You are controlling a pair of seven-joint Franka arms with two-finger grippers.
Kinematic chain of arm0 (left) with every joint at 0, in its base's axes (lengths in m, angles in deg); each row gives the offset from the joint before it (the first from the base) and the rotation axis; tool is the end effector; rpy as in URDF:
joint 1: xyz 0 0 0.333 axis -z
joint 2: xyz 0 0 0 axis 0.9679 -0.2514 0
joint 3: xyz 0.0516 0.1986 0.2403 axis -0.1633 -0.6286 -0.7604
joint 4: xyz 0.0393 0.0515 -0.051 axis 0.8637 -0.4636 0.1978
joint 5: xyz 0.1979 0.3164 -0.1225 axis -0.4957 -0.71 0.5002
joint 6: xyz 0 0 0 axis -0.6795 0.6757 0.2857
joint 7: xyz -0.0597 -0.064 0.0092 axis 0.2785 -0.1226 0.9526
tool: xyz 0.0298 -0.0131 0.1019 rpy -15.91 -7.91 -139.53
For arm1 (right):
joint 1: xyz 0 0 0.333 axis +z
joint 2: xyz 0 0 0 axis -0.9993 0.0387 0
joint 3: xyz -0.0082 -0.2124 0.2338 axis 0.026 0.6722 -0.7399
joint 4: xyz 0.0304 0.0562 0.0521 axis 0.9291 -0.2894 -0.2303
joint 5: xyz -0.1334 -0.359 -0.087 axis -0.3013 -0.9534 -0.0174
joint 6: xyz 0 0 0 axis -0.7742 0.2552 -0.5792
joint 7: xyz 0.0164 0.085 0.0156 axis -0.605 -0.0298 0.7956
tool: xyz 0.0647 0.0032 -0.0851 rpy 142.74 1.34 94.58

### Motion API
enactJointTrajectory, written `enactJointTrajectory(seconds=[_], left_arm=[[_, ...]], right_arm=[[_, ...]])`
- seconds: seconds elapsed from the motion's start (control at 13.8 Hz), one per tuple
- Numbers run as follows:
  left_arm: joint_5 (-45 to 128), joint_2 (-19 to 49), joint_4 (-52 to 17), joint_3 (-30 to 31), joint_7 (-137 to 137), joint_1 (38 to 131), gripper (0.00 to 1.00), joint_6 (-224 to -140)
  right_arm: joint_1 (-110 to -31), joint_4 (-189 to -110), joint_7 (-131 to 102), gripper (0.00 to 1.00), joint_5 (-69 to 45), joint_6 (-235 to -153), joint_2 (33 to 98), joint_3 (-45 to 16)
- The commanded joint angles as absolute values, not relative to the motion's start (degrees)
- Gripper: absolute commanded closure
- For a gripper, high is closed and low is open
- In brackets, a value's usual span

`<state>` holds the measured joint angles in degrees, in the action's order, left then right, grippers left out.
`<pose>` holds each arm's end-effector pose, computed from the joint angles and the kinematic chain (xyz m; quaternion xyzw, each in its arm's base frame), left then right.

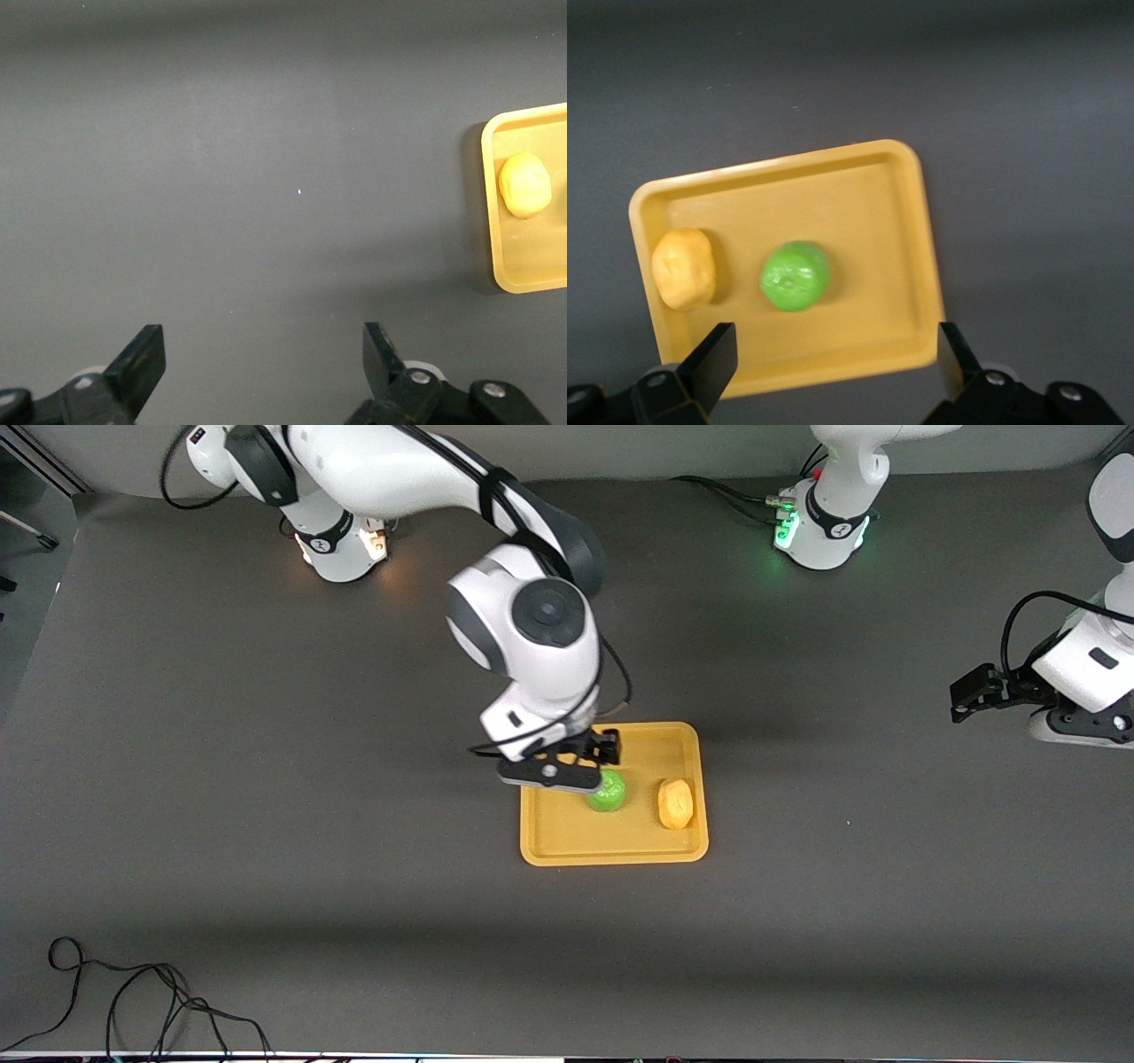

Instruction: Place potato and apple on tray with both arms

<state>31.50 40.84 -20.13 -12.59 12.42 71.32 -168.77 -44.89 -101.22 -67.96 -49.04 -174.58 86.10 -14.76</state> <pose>0.5660 -0.0089 0.5520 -0.9979 0.0605 -0.0223 0.0094 0.5838 0.4834 0.4525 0.9959 -0.0831 0.0335 0.0156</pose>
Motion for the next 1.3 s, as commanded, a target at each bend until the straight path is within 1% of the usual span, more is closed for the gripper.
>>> enactJointTrajectory(seconds=[0.0,0.14,0.43,0.58,0.65,0.8,0.87,1.09,1.23], left_arm=[[31.1,42.0,-21.3,-12.8,11.4,72.1,0.01,-169.2],[31.2,42.0,-21.0,-13.0,11.6,71.6,0.01,-169.6],[31.2,41.8,-21.1,-13.2,12.3,71.4,0.01,-169.4],[31.2,41.8,-21.2,-13.3,12.4,71.4,0.01,-169.4],[31.2,41.8,-21.3,-13.3,12.4,71.5,0.01,-169.4],[31.2,41.7,-21.3,-13.3,12.4,71.5,0.01,-169.8],[31.2,41.6,-21.3,-13.3,12.4,71.4,0.01,-169.8],[31.2,41.6,-21.4,-13.3,12.4,71.4,0.01,-170.1],[31.2,41.7,-21.3,-13.4,12.4,71.3,0.01,-170.0]], right_arm=[[-48.4,-104.8,-62.4,0.0,-49.9,-167.9,79.0,-14.6],[-51.6,-108.4,-53.0,0.0,-49.9,-161.6,73.0,-14.2],[-61.8,-124.5,-39.4,0.0,-49.9,-162.9,57.5,-14.4],[-68.2,-131.3,-32.0,0.0,-49.2,-164.3,51.0,-14.8],[-71.4,-133.8,-28.9,0.0,-49.2,-164.9,48.8,-15.6],[-79.5,-137.8,-24.5,0.0,-49.2,-165.8,45.2,-19.1],[-82.3,-139.4,-22.6,0.0,-49.2,-166.8,44.2,-19.7],[-85.8,-139.5,-20.2,0.0,-49.2,-167.2,44.1,-18.9],[-86.0,-139.4,-17.9,0.0,-49.2,-167.2,44.3,-16.9]])
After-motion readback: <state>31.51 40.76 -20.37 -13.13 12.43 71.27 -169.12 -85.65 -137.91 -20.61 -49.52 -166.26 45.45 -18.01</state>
